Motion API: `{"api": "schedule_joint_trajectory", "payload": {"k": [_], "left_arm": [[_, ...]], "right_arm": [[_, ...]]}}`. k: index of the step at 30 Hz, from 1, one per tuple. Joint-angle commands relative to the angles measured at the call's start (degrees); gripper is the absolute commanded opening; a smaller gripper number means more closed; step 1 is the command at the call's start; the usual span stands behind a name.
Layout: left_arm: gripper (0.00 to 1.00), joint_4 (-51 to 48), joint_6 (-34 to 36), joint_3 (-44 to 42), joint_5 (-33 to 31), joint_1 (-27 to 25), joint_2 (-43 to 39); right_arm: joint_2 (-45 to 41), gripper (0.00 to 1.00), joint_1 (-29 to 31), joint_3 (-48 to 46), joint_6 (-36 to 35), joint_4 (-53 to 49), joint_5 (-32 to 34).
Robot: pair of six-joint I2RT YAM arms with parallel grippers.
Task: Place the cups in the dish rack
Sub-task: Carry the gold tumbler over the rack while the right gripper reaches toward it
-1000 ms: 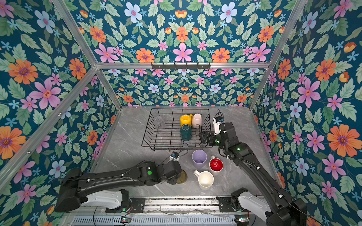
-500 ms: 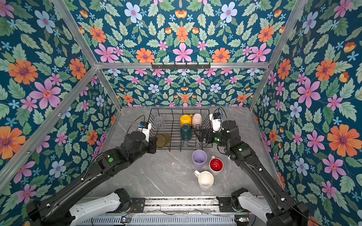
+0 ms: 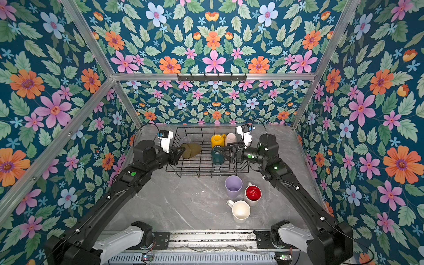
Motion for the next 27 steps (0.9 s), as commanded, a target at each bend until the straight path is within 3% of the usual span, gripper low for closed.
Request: {"api": "schedule_joint_trajectory", "payload": {"k": [1, 7, 12, 22, 27], "left_arm": [[0.0, 11.98, -2.02, -1.79, 15.71, 0.93, 0.34], [0.0, 22.03, -4.91, -4.98, 25.6, 1.65, 1.66], [0.0, 29.33, -7.73, -6.41, 30.1, 1.73, 4.08], [0.0, 41.32, -14.12, -7.87, 35.1, 1.8, 6.81], [0.0, 44.47, -16.38, -7.92, 36.94, 1.76, 8.05]], "right_arm": [[0.89, 0.98, 0.0, 0.07, 2.1, 7.34, -5.83], [3.48, 0.98, 0.02, 1.16, 2.98, 9.6, -9.14], [5.1, 0.96, 0.1, 2.06, 2.44, 9.55, -10.56], [6.42, 0.95, 1.83, 2.62, 0.08, 7.22, -10.55], [7.94, 0.95, 3.67, 3.45, -0.36, 8.31, -13.96]]}}
